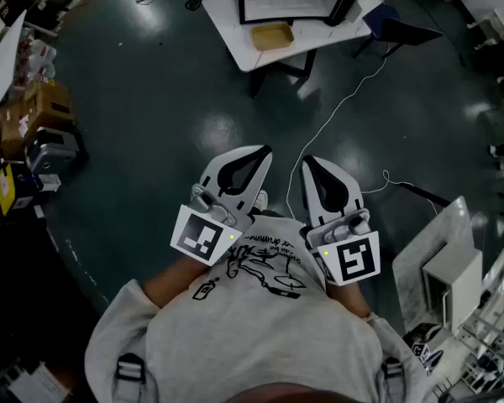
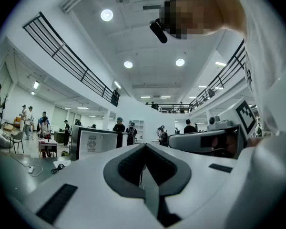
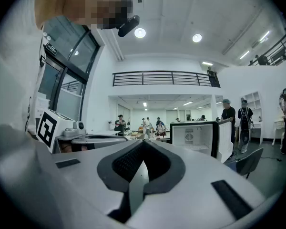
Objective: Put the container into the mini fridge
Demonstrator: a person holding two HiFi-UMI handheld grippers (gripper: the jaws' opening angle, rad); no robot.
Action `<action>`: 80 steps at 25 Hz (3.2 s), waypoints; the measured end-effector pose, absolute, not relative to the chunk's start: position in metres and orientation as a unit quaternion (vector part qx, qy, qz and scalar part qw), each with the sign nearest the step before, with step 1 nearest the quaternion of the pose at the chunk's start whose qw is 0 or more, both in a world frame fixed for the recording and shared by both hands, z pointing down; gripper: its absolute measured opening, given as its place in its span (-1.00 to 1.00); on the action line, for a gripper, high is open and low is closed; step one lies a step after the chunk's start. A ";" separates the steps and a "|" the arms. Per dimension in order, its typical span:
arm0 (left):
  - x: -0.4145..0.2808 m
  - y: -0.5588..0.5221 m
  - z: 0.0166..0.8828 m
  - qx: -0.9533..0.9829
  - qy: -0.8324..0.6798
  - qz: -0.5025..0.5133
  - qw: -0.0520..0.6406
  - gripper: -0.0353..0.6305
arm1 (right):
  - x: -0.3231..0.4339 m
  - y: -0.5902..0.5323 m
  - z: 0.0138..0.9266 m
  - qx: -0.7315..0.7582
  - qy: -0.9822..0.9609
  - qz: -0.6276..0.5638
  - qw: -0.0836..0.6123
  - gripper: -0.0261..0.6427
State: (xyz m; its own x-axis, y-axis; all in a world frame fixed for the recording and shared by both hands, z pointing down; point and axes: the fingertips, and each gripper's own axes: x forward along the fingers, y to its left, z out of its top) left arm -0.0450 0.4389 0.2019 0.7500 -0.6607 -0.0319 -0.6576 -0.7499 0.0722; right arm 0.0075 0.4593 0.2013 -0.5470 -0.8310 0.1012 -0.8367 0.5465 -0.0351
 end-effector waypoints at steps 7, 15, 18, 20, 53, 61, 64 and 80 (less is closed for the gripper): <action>-0.034 0.444 0.205 0.934 -0.355 -0.023 0.033 -0.85 | 0.017 0.464 0.194 0.471 -0.881 0.039 0.017 -0.84; -0.032 0.436 0.208 0.935 -0.351 -0.019 0.036 -0.85 | 0.025 0.454 0.199 0.481 -0.875 0.050 0.015 -0.83; -0.031 0.426 0.211 0.936 -0.349 -0.020 0.035 -0.85 | 0.026 0.444 0.202 0.484 -0.873 0.052 0.017 -0.84; -0.031 0.417 0.213 0.936 -0.349 -0.023 0.037 -0.85 | 0.026 0.436 0.205 0.485 -0.873 0.050 0.020 -0.83; -0.065 0.102 0.215 0.933 -0.358 -0.033 0.038 -0.85 | -0.004 0.123 0.208 0.491 -0.869 0.039 0.052 -0.83; -0.073 0.039 0.222 0.932 -0.358 -0.035 0.047 -0.85 | -0.011 0.060 0.215 0.492 -0.867 0.040 0.062 -0.83; -0.076 0.021 0.224 0.931 -0.360 -0.034 0.052 -0.85 | -0.013 0.042 0.217 0.493 -0.867 0.044 0.064 -0.83; -0.071 -0.010 0.236 0.923 -0.380 -0.020 0.063 -0.85 | -0.008 0.002 0.229 0.465 -0.880 0.052 0.078 -0.83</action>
State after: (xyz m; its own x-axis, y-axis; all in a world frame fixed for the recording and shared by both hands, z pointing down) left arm -0.0715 -0.0104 0.2364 0.7102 -0.7039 0.0120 -0.6989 -0.7030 0.1318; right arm -0.0081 0.0025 0.2294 -0.5555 -0.8106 0.1852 -0.8269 0.5620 -0.0199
